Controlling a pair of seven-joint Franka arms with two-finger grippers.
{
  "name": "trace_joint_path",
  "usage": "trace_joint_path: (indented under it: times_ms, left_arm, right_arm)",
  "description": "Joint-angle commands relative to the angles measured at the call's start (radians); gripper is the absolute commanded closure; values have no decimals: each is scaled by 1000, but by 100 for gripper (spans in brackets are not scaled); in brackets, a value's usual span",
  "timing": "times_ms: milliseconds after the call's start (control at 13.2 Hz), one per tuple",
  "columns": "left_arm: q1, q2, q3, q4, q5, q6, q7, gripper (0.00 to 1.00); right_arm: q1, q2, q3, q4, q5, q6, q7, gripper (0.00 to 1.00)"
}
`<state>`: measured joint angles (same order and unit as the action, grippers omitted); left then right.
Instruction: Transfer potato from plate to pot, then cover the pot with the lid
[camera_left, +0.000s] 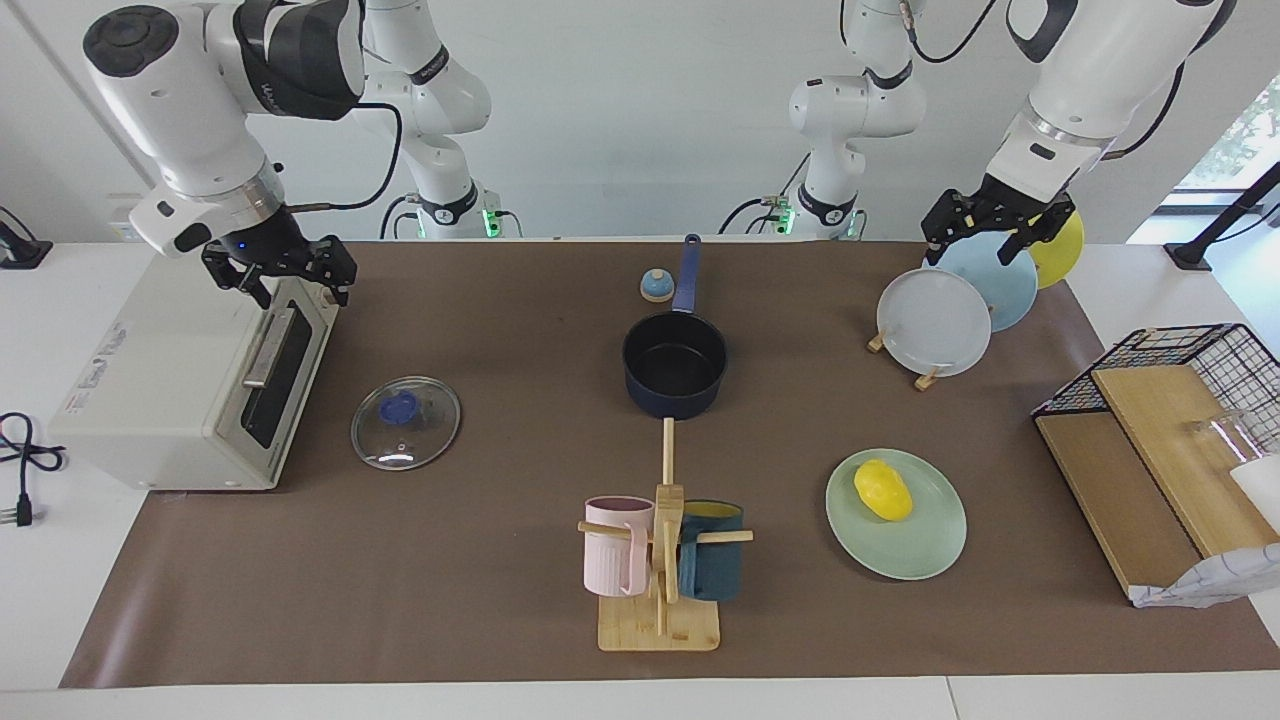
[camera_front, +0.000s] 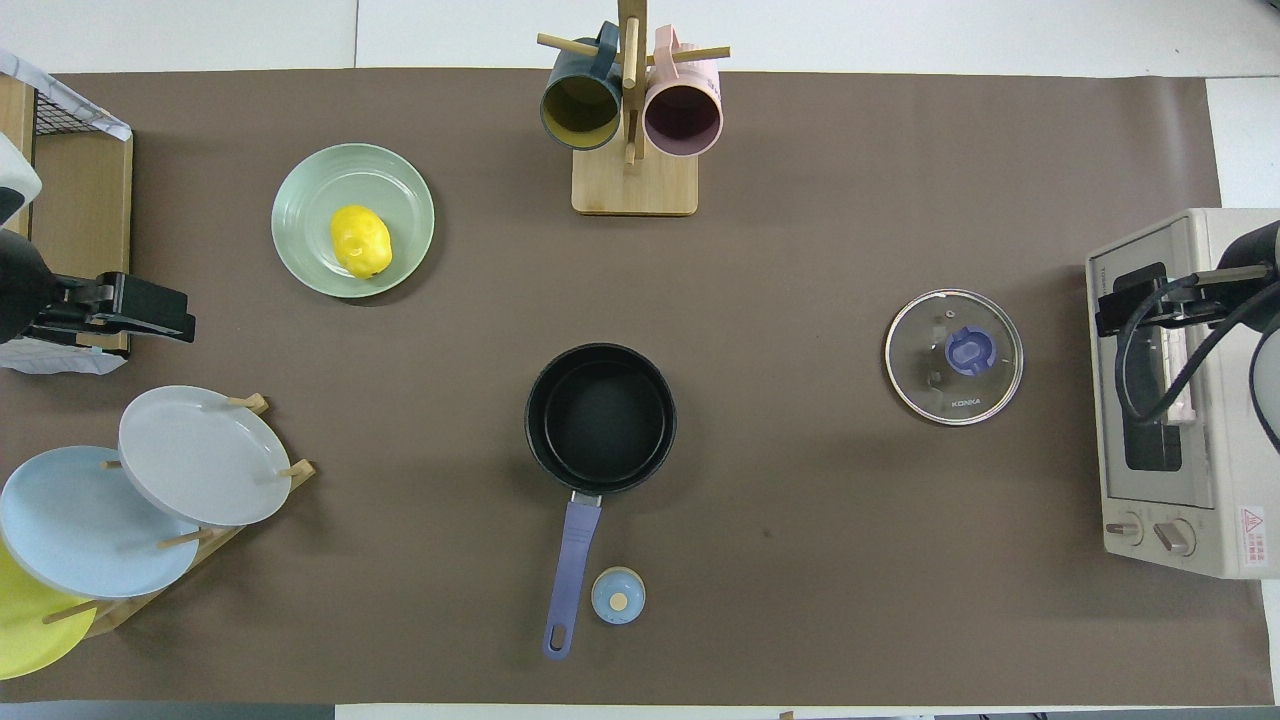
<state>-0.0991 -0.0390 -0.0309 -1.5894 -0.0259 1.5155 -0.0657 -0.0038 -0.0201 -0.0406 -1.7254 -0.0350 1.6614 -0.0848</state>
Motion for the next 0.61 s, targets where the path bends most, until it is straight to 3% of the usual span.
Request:
trace_joint_path:
  times_ms: [0,303,531]
  left_arm:
    - [10,11,-3,3,-14,20,-14,0]
    - [1,190,-3,64,-19,86,-46,0]
    - [-8,379,-4,127,-19,256,-143,0]
  right_arm:
    - [11,-6,21,0,29,8,5,0]
    - [67,-17,41,-23,33,24,10,0]
    - [47,3,39,-109,50,152,2,0]
